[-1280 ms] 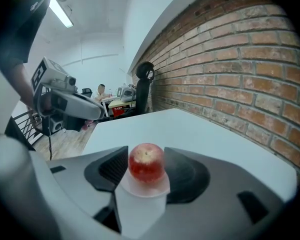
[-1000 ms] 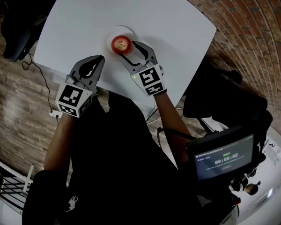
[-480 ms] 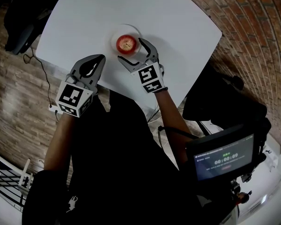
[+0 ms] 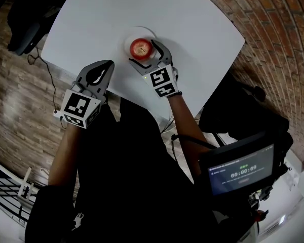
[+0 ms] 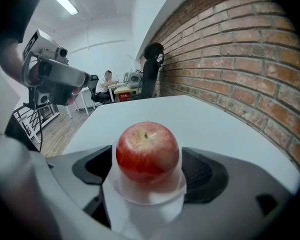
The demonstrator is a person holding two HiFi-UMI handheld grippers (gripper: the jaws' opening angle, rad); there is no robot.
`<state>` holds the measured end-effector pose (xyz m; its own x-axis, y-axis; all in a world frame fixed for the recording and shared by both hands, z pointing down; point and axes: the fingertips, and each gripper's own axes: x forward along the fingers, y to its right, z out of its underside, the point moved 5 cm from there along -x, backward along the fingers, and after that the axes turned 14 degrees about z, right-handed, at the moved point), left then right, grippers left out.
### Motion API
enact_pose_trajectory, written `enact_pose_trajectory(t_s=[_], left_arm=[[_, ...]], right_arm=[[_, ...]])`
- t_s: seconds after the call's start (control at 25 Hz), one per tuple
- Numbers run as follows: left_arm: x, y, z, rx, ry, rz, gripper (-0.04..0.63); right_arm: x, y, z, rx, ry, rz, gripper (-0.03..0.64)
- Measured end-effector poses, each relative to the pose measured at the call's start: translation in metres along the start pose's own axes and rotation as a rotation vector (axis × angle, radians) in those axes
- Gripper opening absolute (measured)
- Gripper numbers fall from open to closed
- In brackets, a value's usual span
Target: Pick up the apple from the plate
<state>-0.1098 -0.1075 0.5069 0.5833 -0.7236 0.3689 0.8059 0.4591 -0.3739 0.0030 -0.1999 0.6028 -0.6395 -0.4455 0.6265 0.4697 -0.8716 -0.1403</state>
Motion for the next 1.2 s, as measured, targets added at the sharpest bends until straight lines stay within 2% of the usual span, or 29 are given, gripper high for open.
enact_pose_trajectory(t_s=[1.2], left_arm=[[-0.008, -0.006, 0.001, 0.006, -0.015, -0.007, 0.005]], right_arm=[[0.012, 0.002, -0.01, 0.023, 0.023, 0.014, 0.4]])
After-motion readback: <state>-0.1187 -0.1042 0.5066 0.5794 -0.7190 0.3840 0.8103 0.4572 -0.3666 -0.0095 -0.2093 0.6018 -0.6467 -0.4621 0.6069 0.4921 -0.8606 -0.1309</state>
